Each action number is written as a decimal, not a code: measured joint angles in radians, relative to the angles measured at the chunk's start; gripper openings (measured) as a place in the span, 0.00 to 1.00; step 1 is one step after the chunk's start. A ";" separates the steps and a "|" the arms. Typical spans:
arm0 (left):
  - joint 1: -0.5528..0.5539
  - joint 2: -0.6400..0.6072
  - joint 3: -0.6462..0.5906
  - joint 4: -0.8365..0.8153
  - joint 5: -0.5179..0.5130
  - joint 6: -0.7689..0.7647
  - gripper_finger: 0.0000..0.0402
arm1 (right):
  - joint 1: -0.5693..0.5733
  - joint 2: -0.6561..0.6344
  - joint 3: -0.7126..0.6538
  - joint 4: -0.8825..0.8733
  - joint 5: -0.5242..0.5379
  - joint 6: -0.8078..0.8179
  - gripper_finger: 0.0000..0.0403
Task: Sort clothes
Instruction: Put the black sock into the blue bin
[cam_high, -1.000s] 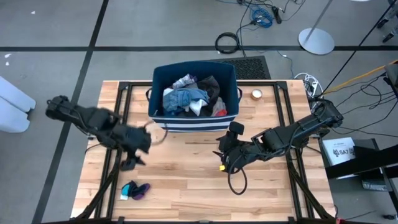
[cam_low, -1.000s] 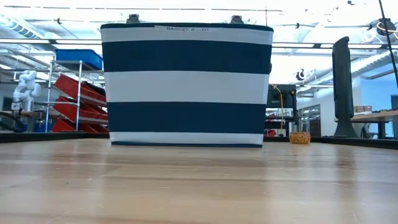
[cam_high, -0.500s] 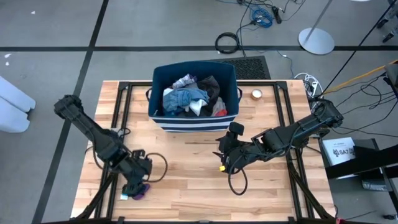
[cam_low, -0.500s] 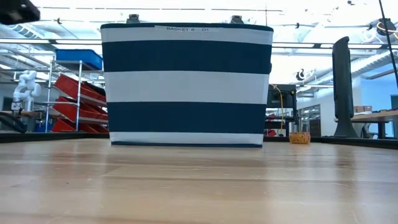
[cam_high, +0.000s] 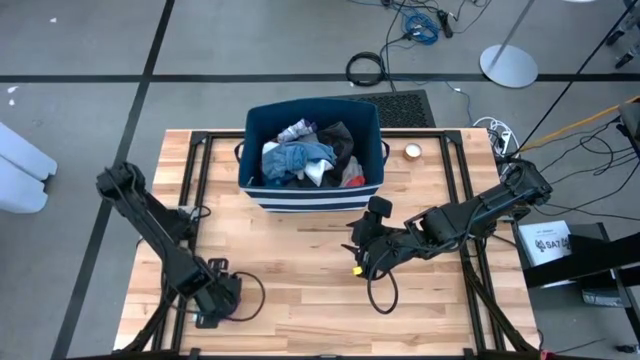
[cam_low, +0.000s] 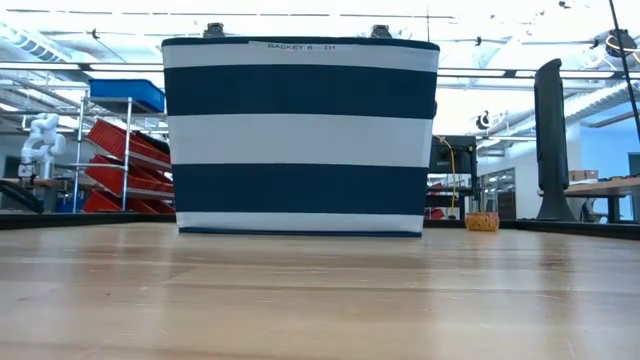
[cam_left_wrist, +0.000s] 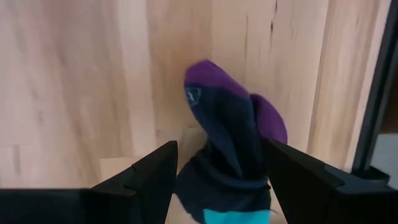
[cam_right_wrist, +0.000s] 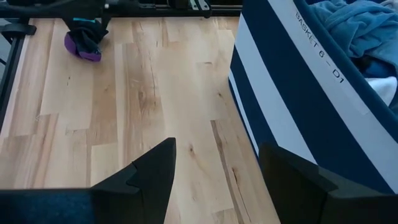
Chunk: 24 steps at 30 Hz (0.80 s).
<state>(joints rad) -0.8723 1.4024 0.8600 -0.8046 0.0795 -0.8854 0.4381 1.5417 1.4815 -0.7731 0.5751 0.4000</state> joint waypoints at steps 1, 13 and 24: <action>-0.007 0.011 -0.003 0.010 0.007 0.000 0.61 | 0.000 0.000 0.000 0.000 0.000 0.000 0.54; -0.032 0.189 -0.003 0.066 0.025 0.005 0.57 | 0.000 0.000 0.000 0.014 0.000 0.000 0.54; 0.010 0.138 0.009 0.003 0.022 0.088 0.04 | 0.000 0.000 0.000 0.014 0.000 0.004 0.54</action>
<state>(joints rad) -0.8628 1.5401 0.8695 -0.8020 0.1011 -0.7970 0.4385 1.5417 1.4815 -0.7589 0.5751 0.4038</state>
